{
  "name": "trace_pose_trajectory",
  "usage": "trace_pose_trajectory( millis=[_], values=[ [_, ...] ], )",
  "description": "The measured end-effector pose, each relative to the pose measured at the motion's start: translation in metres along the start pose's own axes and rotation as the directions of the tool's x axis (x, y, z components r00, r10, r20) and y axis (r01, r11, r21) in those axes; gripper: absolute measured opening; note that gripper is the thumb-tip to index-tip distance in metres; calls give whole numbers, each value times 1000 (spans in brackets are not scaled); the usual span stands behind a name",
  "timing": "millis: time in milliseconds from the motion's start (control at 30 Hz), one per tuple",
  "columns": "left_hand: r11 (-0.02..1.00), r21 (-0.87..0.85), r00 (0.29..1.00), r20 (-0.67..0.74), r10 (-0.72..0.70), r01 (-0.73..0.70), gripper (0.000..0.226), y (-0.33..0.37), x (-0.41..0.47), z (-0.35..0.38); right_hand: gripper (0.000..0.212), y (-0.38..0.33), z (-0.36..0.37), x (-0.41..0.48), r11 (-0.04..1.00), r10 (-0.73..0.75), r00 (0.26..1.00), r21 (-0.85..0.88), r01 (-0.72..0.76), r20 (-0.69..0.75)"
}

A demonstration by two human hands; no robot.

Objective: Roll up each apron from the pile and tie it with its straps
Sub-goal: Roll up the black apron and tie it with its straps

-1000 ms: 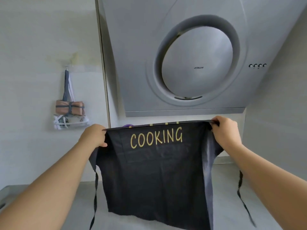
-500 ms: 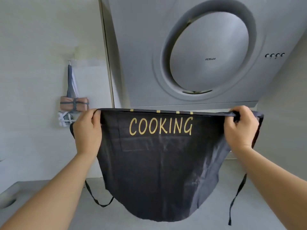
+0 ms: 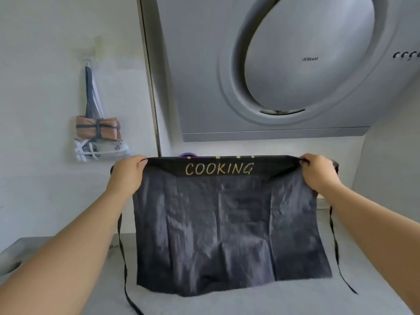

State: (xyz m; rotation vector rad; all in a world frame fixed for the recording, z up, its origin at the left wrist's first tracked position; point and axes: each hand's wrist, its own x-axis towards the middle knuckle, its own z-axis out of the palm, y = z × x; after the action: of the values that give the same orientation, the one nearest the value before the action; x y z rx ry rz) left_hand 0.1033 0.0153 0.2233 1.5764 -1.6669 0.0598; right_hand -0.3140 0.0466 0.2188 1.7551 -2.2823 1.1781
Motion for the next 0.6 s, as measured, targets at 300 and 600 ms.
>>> trace_pose_trajectory(
  millis=[300,600],
  values=[
    [975,-56,937,-296,188,-213,36,-40,-113,9,39,30,-6,-102,963,-56,949,235,133,-309],
    [985,124,849,503,-165,118,30,-144,-279,84,39,116,98,-229,965,158,846,-263,-22,510]
  ],
)
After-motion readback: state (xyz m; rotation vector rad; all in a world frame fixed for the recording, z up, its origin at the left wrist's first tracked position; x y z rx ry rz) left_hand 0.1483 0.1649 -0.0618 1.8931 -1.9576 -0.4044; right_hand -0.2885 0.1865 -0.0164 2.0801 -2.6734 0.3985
